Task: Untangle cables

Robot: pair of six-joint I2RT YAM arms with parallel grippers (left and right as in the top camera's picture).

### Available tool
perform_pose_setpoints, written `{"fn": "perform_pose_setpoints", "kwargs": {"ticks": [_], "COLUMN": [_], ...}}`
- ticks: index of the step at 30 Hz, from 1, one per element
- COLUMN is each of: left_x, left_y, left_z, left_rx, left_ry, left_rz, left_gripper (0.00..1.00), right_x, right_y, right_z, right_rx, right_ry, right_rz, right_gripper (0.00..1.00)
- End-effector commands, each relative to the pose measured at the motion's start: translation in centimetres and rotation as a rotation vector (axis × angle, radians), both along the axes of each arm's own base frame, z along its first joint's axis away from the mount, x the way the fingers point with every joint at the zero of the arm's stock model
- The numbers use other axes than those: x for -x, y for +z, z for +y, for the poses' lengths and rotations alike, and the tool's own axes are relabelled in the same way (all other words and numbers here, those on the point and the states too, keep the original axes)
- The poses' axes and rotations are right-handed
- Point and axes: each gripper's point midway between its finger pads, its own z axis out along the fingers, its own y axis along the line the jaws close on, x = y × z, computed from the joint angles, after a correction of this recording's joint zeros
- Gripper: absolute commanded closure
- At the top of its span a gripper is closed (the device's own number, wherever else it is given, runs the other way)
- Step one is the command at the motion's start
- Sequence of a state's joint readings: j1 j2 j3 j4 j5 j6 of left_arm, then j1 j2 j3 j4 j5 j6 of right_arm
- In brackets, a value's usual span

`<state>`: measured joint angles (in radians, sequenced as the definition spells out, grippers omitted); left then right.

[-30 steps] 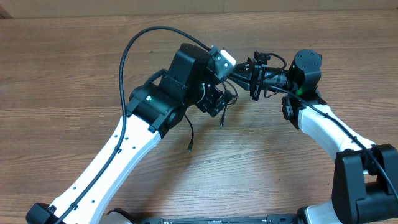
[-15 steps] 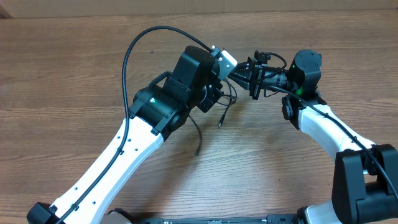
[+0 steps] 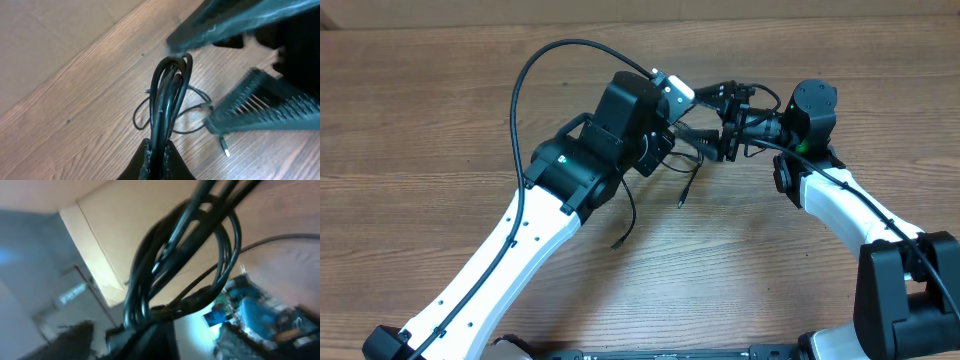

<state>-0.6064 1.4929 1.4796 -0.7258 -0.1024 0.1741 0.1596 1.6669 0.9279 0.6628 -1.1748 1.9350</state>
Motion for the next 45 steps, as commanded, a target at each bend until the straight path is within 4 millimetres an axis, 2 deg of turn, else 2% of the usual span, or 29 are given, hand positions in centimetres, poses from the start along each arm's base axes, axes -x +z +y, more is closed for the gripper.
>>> {"fn": "perform_pose_setpoints", "kwargs": {"ticks": [1,2,3,7,9,16,21,23,25,28,33,37,38,39,40,45], "left_x": [-1.1,-1.1,-1.0,0.0,0.9,1.8,2.4,3.1,3.5,3.8,3.6,3.6,3.7,3.8,3.8,4.8], "left_y": [0.5,0.4,0.2,-0.8,-1.3,-1.2,-1.2,-0.9,-0.6,-0.5,-0.5,0.0,0.5,0.9,1.3,3.6], "left_z": [1.3,1.6,1.7,1.7,1.5,2.7,3.2,2.5,2.1,1.9,2.0,2.4,2.5,2.6,2.9,2.8], "left_rx": [0.037,0.046,0.058,0.169,0.226,0.387,0.418,0.44,0.462,0.472,0.476,0.532,0.571,0.6,0.631,0.755], "left_ry": [0.087,0.102,0.105,0.141,0.098,0.048,0.018,-0.038,-0.062,-0.074,-0.07,-0.077,-0.095,-0.108,-0.119,-0.254], "left_rz": [0.003,0.013,0.029,0.162,0.25,0.41,0.453,0.472,0.487,0.498,0.497,0.521,0.535,0.544,0.552,0.565], "left_gripper": [0.96,0.96,0.96,0.95,0.96,0.96,0.96,0.96,0.96,0.96,0.96,0.96,0.96,0.96,0.96,0.96], "right_x": [0.5,0.5,0.5,1.0,1.0,0.2,-0.7,-1.7,-2.6,-4.6,-6.6,-5.7,-4.9,-4.3,-2.7,1.5], "right_y": [1.7,1.7,1.7,1.7,1.7,2.7,5.1,7.1,8.2,9.1,8.6,7.6,6.8,6.6,6.1,4.8], "right_z": [0.1,0.1,0.1,0.2,0.2,0.1,0.2,0.3,0.2,-0.4,-2.0,-2.9,-3.3,-3.3,-3.0,-1.8], "right_rx": [0.035,0.05,0.066,0.116,0.127,0.147,0.149,0.163,0.189,0.311,0.608,0.83,0.931,0.961,0.995,0.978], "right_ry": [0.013,0.013,0.013,0.044,0.041,0.008,0.007,-0.007,-0.036,-0.106,-0.143,-0.023,0.067,0.117,0.24,0.515], "right_rz": [-0.248,-0.318,-0.391,-0.672,-0.727,-0.812,-0.826,-0.825,-0.828,-0.855,-1.026,-1.306,-1.455,-1.529,-1.697,-2.002], "right_gripper": [0.08,0.02,0.0,0.0,0.0,0.01,0.01,0.01,0.01,0.01,0.01,0.02,0.08,0.12,0.14,0.16]}}
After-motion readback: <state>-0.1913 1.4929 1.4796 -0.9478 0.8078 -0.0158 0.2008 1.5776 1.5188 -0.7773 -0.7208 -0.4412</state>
